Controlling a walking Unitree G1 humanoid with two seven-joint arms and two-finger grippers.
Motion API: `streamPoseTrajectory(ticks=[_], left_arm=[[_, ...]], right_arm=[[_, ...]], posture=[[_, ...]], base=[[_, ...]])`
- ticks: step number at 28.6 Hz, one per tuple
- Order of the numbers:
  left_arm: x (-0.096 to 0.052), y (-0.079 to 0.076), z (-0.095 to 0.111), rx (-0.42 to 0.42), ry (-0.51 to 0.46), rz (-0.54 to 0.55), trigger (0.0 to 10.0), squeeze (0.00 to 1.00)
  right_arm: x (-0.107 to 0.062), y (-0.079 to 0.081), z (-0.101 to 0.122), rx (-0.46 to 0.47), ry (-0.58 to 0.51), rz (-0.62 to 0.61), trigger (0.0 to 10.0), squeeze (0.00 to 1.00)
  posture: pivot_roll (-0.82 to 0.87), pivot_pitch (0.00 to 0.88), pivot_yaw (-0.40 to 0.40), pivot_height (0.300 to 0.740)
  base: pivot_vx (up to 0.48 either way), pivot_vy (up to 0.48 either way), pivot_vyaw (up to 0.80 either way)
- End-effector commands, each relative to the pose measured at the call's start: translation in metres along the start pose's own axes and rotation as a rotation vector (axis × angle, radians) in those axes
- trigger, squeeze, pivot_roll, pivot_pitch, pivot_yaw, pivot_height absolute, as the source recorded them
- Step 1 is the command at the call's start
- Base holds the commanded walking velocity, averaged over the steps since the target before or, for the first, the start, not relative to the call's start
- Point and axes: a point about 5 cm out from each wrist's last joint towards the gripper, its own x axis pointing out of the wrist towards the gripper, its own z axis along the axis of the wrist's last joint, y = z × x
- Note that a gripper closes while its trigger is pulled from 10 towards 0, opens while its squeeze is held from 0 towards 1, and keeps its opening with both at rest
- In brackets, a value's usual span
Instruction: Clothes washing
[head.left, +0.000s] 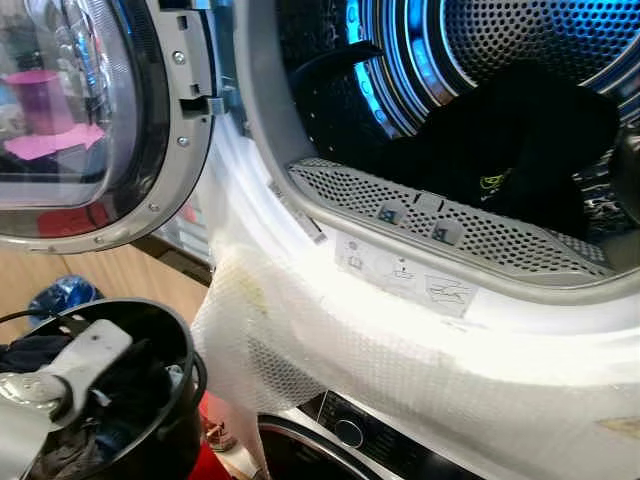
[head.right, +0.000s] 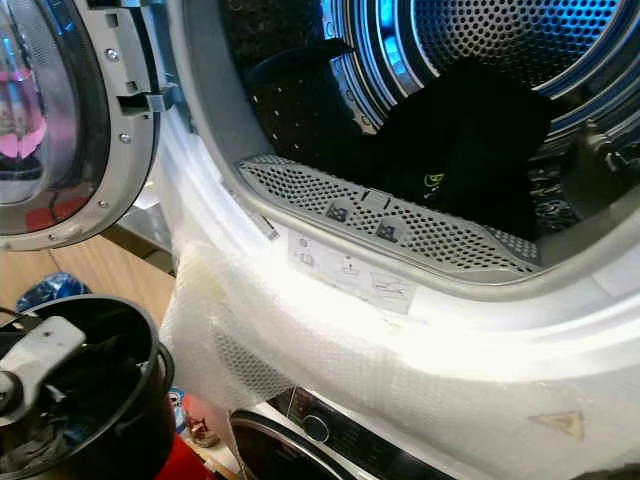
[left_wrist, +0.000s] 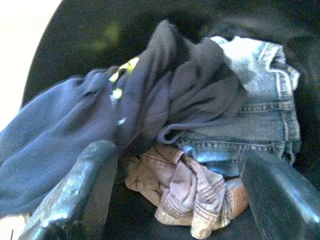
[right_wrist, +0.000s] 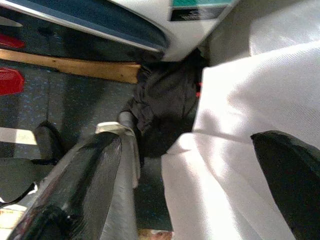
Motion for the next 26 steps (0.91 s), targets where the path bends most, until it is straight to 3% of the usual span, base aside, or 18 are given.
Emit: streamPoseTrajectory(ticks=[1,3,7,10,16,22,26], left_arm=[[0.000,0.013,0.004,-0.023,-0.033,0.098,10.0,0.00],[0.000,0.020,0.019,-0.065,-0.121,0.180,10.0,0.00],[0.000,0.016,0.026,-0.090,-0.166,0.162,10.0,0.00],[0.002,-0.003,0.035,-0.098,-0.214,0.073,10.0,0.00],[0.006,-0.004,0.040,-0.119,-0.249,0.082,10.0,0.00],[0.004,0.000,0.044,-0.117,-0.264,0.101,10.0,0.00],[0.002,0.003,0.045,-0.088,-0.263,0.126,10.0,0.00]], right_arm=[[0.000,-0.001,0.003,0.000,-0.017,0.003,10.0,0.00],[0.000,-0.001,0.010,0.017,-0.054,0.017,10.0,0.00],[0.000,-0.001,0.012,0.035,-0.072,0.018,10.0,0.00],[0.000,0.001,0.016,0.006,-0.096,0.037,10.0,0.00],[-0.001,0.007,0.018,-0.054,-0.115,0.071,10.0,0.00],[0.000,0.008,0.016,-0.033,-0.102,0.082,10.0,0.00],[0.000,0.007,0.015,-0.025,-0.100,0.075,10.0,0.00]], posture=[[0.31,0.056,-0.091,0.740],[0.31,0.048,-0.097,0.740],[0.31,0.046,-0.096,0.740],[0.31,0.032,-0.096,0.740],[0.31,0.028,-0.097,0.740],[0.31,0.019,-0.098,0.740],[0.31,0.019,-0.098,0.740]], base=[[0.000,0.000,0.00],[0.000,0.000,0.00],[0.000,0.000,0.00],[0.000,0.000,0.00],[0.000,0.000,0.50],[0.000,0.000,0.69],[0.000,0.000,0.00]])
